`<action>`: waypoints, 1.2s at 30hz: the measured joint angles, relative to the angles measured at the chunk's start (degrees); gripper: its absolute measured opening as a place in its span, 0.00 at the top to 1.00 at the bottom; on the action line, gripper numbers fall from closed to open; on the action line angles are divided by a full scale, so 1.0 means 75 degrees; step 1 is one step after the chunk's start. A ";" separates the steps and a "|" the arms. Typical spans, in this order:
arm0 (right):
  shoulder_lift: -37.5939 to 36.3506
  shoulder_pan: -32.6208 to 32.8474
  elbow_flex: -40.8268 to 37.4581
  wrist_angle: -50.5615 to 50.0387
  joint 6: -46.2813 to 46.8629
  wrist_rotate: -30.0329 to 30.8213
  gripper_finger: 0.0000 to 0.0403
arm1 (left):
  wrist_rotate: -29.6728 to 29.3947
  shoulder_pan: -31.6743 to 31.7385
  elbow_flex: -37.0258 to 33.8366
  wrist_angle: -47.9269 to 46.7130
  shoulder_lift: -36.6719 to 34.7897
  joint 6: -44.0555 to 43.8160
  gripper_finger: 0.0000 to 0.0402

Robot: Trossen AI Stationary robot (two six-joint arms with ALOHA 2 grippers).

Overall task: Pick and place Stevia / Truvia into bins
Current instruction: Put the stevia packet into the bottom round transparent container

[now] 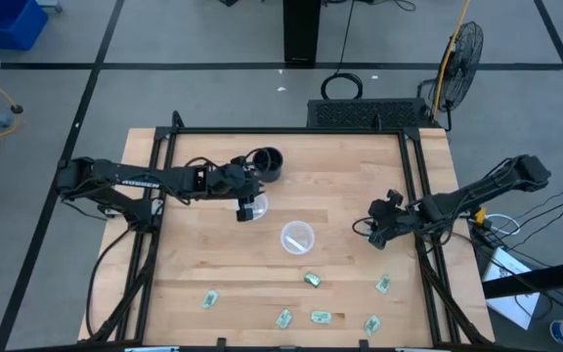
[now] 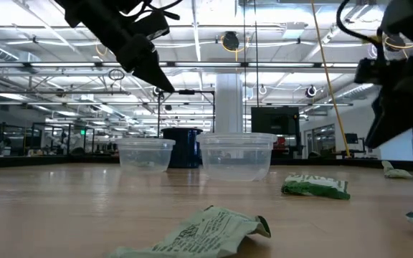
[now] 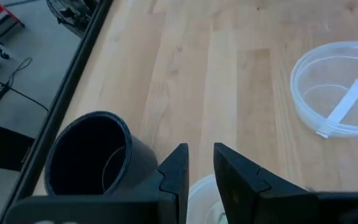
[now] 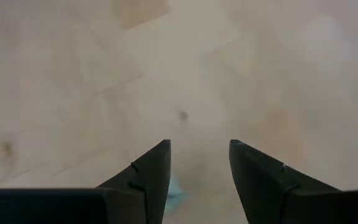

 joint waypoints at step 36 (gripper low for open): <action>-0.0679 0.0006 -0.1022 0.0891 -0.0949 -0.2119 0.61 | 0.0016 -0.0003 -0.0006 0.0344 0.0000 -0.0402 0.80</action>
